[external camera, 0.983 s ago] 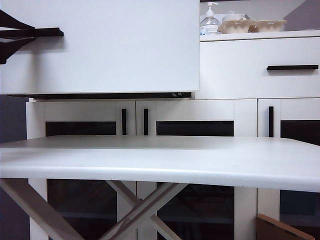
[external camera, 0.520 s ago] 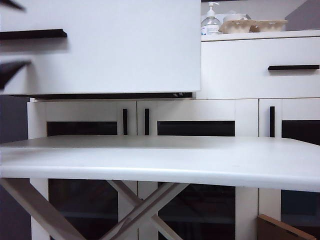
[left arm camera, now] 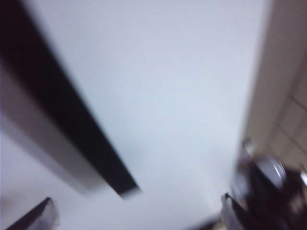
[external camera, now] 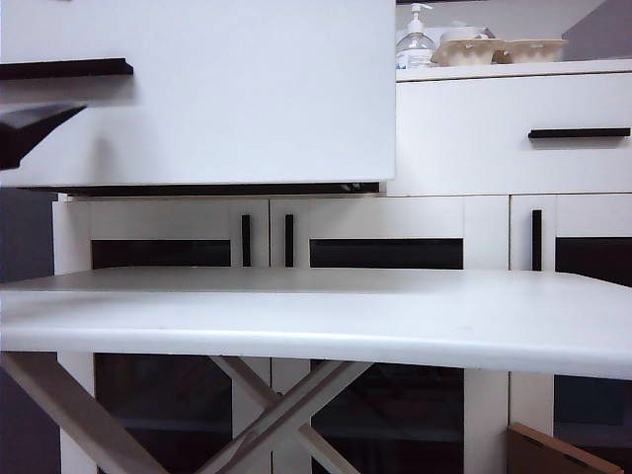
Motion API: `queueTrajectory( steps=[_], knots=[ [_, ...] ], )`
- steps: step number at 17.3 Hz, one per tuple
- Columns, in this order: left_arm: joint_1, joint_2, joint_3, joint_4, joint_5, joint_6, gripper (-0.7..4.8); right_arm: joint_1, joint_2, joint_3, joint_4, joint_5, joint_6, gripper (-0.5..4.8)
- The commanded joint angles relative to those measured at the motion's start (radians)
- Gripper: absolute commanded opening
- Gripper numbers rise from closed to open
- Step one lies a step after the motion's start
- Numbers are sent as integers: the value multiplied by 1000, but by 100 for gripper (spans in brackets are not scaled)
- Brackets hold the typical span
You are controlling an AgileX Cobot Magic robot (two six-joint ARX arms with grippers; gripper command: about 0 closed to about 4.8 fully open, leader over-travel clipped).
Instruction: Pick up a can of beer from the white table, open the left drawer, place the beer inside the drawer, and finally close the drawer.
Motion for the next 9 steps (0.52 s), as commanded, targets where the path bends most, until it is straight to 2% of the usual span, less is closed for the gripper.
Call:
queueTrajectory(
  steps=[1,2,4,5,7,9],
  knots=[
    [-1,-39,5,21,168,10,479,2,-11,14,87,0,4,-5],
    [-1,-50,7,21,220,10,479,2,-11,14,90,0,4,-5],
    [-1,-75,30,23,309,6,179,2,-9,14,98,0,4,-5],
    [-1,-90,62,22,339,-12,77,2,-9,14,98,-1,5,-5],
    [-1,-106,137,22,346,-51,63,2,-6,14,103,-1,13,-5],
    [-1,-106,265,19,396,-61,17,2,-5,14,110,-1,35,-5]
  ],
)
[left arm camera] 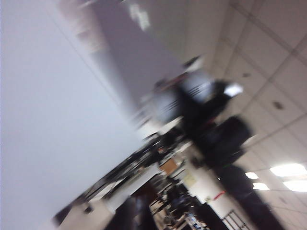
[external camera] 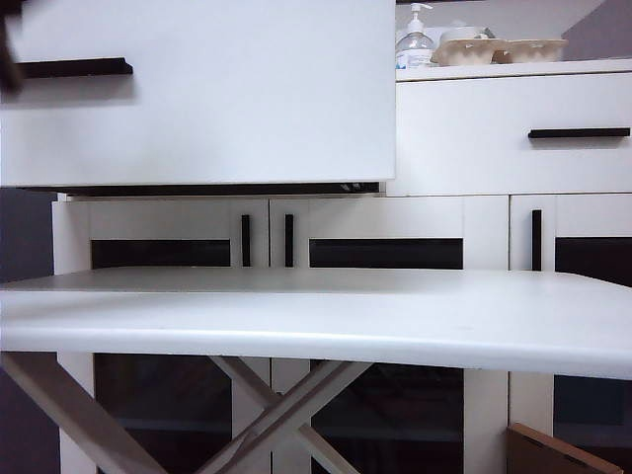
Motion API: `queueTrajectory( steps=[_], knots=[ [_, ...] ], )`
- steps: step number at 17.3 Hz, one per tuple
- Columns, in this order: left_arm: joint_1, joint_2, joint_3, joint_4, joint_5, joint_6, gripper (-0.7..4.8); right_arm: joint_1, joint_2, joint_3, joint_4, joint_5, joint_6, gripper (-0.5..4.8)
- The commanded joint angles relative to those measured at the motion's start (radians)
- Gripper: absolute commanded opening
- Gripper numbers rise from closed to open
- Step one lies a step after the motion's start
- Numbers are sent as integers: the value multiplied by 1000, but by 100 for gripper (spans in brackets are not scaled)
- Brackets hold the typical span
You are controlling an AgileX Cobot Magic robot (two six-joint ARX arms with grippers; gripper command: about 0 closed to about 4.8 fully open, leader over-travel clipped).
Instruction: Pick up a can of beer from the white table, open the left drawer, place the beer inside the drawer, and finally close the drawer.
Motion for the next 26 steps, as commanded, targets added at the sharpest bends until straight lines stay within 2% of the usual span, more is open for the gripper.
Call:
queueTrajectory(
  steps=[1,3,4,5,6,7,8,9,10,11,13,14,18,20,22,24,26],
  knots=[
    [-1,-3,195,5,90,-17,9,2,-6,14,75,-1,35,-5],
    [-1,-3,382,-101,150,51,-6,2,-6,14,82,-3,60,-5],
    [-1,-3,465,-209,167,93,-6,2,-6,14,83,-3,61,-6],
    [-1,-3,577,-400,210,177,-6,3,-6,14,87,-3,60,-5],
    [-1,-3,779,-840,249,440,-6,3,3,41,76,-4,64,-4],
    [-1,0,900,-1106,238,634,-6,3,13,64,70,-13,63,8],
    [-1,10,975,-1259,212,754,-6,3,21,82,70,-33,63,38],
    [-1,21,1060,-1424,163,863,-6,3,35,105,71,-60,64,92],
    [-1,42,1151,-1579,102,964,-6,4,54,134,71,-82,71,174],
    [-1,79,1258,-1735,58,1061,-6,5,82,167,70,-95,83,216],
    [-1,146,1402,-1899,35,1141,-6,7,126,213,70,-120,86,217],
    [-1,185,1474,-1956,35,1175,-6,38,158,245,74,-114,85,217],
    [-3,214,1521,-1921,37,1271,-6,99,256,325,88,-104,74,206],
    [-3,219,1521,-1915,30,1274,-6,105,308,361,103,-104,75,207],
    [-3,227,1521,-1928,-21,1275,-6,135,383,422,105,-105,75,208],
    [-13,247,1537,-1959,-41,1278,-6,156,456,494,101,-113,74,212],
    [-40,274,1588,-2066,-119,1353,-6,165,509,548,91,-115,75,212]
  ],
)
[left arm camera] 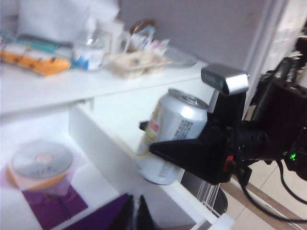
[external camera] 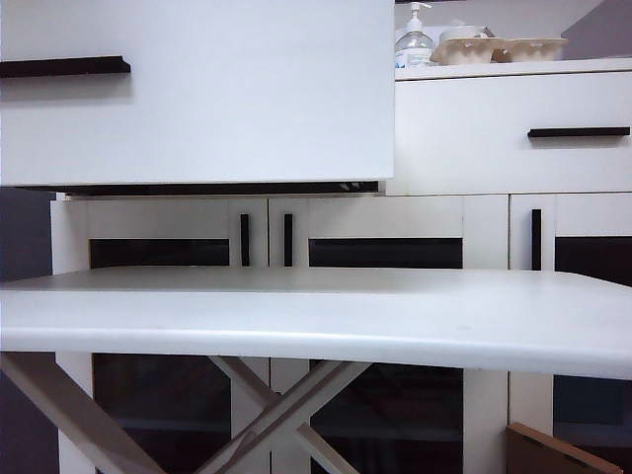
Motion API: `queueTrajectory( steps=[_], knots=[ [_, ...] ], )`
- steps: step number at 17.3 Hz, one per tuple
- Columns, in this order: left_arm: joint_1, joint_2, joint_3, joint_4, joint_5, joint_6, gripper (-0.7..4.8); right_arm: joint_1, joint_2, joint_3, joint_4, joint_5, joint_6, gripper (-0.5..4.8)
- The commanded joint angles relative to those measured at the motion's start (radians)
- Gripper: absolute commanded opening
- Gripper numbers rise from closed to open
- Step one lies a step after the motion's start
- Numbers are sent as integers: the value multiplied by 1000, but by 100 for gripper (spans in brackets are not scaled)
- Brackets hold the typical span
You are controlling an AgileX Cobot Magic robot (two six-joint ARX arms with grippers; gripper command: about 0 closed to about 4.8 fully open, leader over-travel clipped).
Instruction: Pick up a can of beer from the white table, open the left drawer, place the beer inside the drawer, and finally close the drawer.
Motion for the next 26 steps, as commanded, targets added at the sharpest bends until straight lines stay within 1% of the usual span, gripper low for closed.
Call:
queueTrajectory(
  steps=[1,2,3,5,7,11,19,24,25,26],
  knots=[
    [-60,43,100,-195,-166,166,-6,14,58,93,41,-5,-2,212],
    [-102,69,142,-264,-245,224,-6,25,79,109,32,-3,-3,212],
    [-131,91,175,-312,-291,252,-6,25,89,115,26,-2,-8,212],
    [-162,138,239,-386,-352,281,-6,26,101,116,17,-2,-11,212],
    [-208,179,274,-419,-374,294,-6,35,106,116,-56,6,-79,212],
    [-214,186,275,-416,-377,294,-6,38,119,116,-133,51,-157,212],
    [-214,186,277,-419,-389,294,-6,61,175,116,-203,59,-159,212],
    [-214,186,277,-418,-389,293,-6,61,198,116,-285,80,-157,216],
    [-214,186,277,-418,-389,293,-6,61,198,116,-289,64,-157,282],
    [-214,186,277,-418,-389,293,-6,61,198,116,-296,64,-157,458]
  ],
)
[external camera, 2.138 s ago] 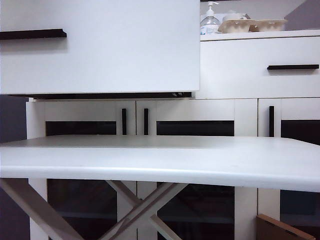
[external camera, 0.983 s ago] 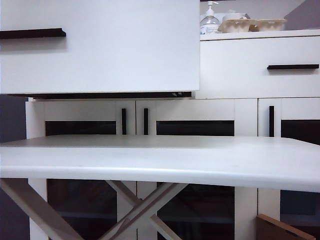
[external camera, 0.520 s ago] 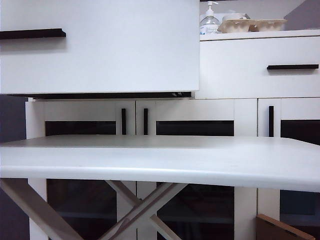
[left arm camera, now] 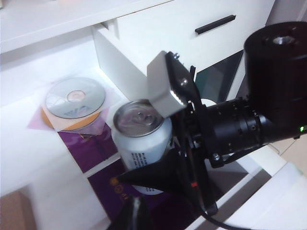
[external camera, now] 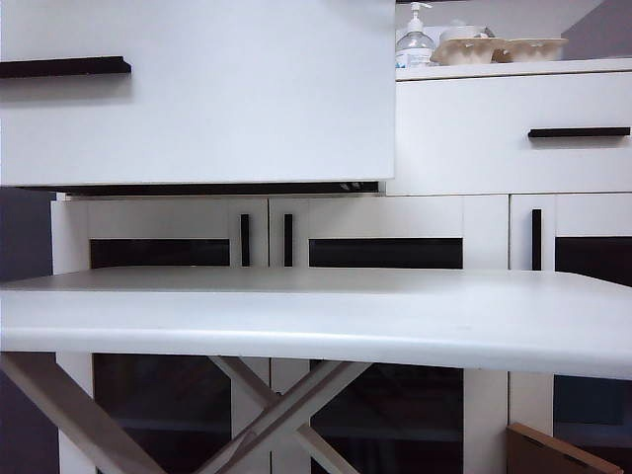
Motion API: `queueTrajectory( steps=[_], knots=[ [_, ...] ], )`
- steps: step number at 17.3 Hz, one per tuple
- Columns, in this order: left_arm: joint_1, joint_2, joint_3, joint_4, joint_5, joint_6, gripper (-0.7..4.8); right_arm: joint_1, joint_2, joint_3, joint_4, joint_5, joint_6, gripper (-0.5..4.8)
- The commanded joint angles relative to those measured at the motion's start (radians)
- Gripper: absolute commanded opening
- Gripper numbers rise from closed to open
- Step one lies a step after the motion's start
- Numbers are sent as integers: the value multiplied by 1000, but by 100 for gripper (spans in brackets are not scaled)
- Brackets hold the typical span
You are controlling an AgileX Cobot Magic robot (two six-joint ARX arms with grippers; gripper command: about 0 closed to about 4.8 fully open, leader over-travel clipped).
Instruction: Pick up a can of beer from the white table, open the left drawer, place the beer inside the drawer, and finally close the drawer.
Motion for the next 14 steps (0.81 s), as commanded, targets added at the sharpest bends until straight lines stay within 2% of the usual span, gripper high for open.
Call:
queueTrajectory(
  steps=[1,9,14],
  knots=[
    [-1,-3,6,6,0,3,-6,0,-3,11,-12,-16,11,479],
    [-1,-3,6,6,0,-1,-6,-1,-54,13,-36,-10,11,479],
    [-1,-3,6,5,0,-1,-6,-1,-128,13,-43,36,9,479]
  ],
)
